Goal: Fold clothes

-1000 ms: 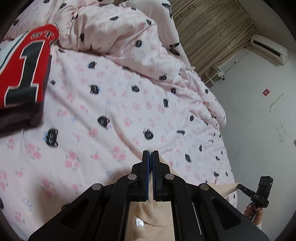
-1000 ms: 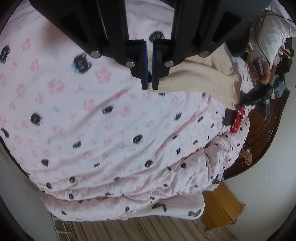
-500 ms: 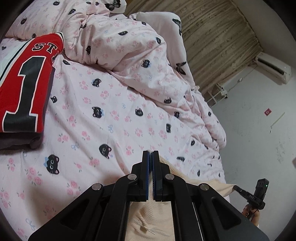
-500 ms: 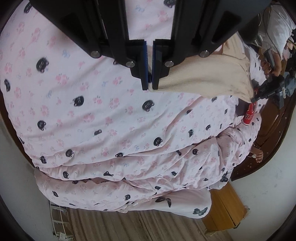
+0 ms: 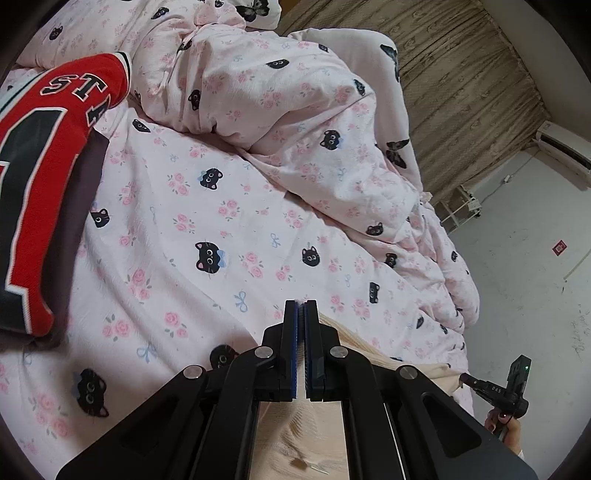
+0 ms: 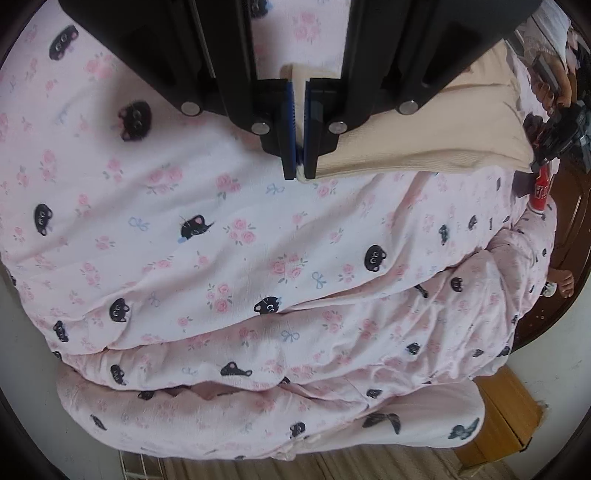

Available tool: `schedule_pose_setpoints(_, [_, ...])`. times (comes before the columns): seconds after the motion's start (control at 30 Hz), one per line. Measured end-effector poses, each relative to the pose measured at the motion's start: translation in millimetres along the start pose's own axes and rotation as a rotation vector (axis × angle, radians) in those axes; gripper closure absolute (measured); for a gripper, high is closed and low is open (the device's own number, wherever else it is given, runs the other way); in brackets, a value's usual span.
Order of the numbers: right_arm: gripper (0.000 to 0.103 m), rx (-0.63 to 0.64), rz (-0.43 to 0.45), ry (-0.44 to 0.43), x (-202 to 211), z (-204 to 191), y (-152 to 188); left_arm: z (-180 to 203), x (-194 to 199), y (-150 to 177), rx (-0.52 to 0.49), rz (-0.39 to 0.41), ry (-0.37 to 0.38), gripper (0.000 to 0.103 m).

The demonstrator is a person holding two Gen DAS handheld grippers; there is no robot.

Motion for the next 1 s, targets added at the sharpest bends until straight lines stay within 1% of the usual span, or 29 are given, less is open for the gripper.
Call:
schedule_pose_setpoints(0.23, [0.099,-0.055,-0.028,0.074,-44,14,-17,-13,-41,4,0.002,-0.043,-0.079,0.101])
schedule_pose_setpoints(0.33, [0.099,-0.055,-0.056,0.113,-64,19,-18,-18,-57,10,-0.009,-0.069,-0.122,0.100])
schedule_pose_setpoints(0.43, [0.099,-0.060,-0.073,0.135,-78,22,-17,-24,-67,16,-0.012,-0.085,-0.171,0.100])
schedule_pose_setpoints(0.47, [0.099,-0.067,-0.074,0.138,-81,24,-17,-28,-69,17,-0.006,-0.089,-0.187,0.098])
schedule_pose_setpoints(0.5, [0.096,-0.074,-0.073,0.138,-83,25,-17,-31,-70,17,0.013,-0.093,-0.183,0.097])
schedule_pose_setpoints(0.6, [0.093,-0.077,-0.060,0.142,-83,29,-19,-41,-70,14,0.069,-0.100,-0.164,0.097])
schedule_pose_setpoints(0.67, [0.087,-0.082,-0.043,0.159,-77,33,-22,-44,-63,11,0.076,-0.086,-0.169,0.097])
schedule_pose_setpoints(0.77, [0.087,-0.094,-0.013,0.191,-62,42,-26,-45,-50,6,0.073,-0.066,-0.157,0.097])
schedule_pose_setpoints(0.83, [0.087,-0.096,-0.010,0.173,-52,45,-24,-42,-39,6,0.041,-0.058,-0.154,0.096])
schedule_pose_setpoints(1.0, [0.087,-0.106,-0.024,0.038,-28,42,0,-34,-6,23,-0.026,-0.057,-0.135,0.096])
Point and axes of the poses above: each gripper's, at about its wrist camera, not at the fingertips, and x roughly against the way its jaws point, z to its right, y to its underside, the point moved 5 cm from there along -x, roughly the way its jaws point, and after that the axes turned 3 degrees about -y, right-handed, at the moved point
